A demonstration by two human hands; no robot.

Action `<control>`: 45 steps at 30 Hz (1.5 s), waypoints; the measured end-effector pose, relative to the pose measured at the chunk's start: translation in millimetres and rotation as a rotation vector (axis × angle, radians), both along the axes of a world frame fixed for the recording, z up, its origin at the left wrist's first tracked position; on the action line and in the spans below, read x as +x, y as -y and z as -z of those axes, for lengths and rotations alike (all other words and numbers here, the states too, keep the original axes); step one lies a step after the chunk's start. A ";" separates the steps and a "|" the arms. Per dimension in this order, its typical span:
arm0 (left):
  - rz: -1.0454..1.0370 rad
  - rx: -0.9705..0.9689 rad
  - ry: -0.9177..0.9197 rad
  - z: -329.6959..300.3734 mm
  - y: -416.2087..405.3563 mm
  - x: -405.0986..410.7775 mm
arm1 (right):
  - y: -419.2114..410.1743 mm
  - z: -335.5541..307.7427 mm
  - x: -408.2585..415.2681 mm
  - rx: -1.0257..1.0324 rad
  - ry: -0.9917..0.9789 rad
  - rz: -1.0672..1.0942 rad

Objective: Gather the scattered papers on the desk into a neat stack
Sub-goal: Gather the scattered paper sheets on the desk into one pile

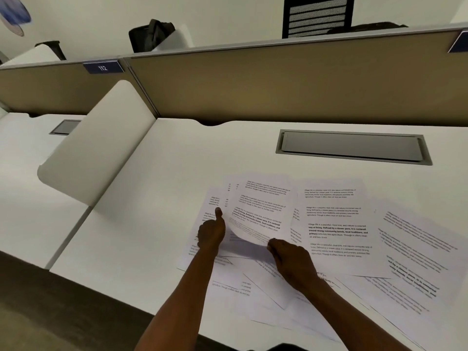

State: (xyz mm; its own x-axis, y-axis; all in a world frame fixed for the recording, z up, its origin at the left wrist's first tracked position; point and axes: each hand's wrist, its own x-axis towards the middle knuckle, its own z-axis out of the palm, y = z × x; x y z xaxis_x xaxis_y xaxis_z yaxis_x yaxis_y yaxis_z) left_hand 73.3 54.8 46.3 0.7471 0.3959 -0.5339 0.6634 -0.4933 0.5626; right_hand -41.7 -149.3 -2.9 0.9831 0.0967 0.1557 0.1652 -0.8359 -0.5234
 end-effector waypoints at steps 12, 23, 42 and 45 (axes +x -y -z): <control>-0.109 -0.369 -0.079 -6.9 -8.0 16.4 | 5.9 7.7 -4.8 -0.061 -0.032 -0.083; 0.101 -0.389 -0.030 -16.8 -0.6 22.8 | 12.6 9.8 -3.5 -0.023 -0.132 -0.097; 0.240 -1.304 0.072 -61.6 30.3 -5.6 | 38.7 -53.7 32.5 1.642 -0.897 0.520; 0.231 -1.323 0.021 -52.1 39.7 -15.2 | 48.6 -57.6 26.2 1.899 -0.885 0.361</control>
State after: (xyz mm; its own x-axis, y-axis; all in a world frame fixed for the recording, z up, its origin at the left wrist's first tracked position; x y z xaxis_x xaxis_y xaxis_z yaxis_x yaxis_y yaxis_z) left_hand 58.1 15.1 98.3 0.7389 -0.5403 -0.4026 0.6250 0.3266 0.7090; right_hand -15.5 -197.9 54.7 0.7676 0.2559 -0.5876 -0.5448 0.7434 -0.3879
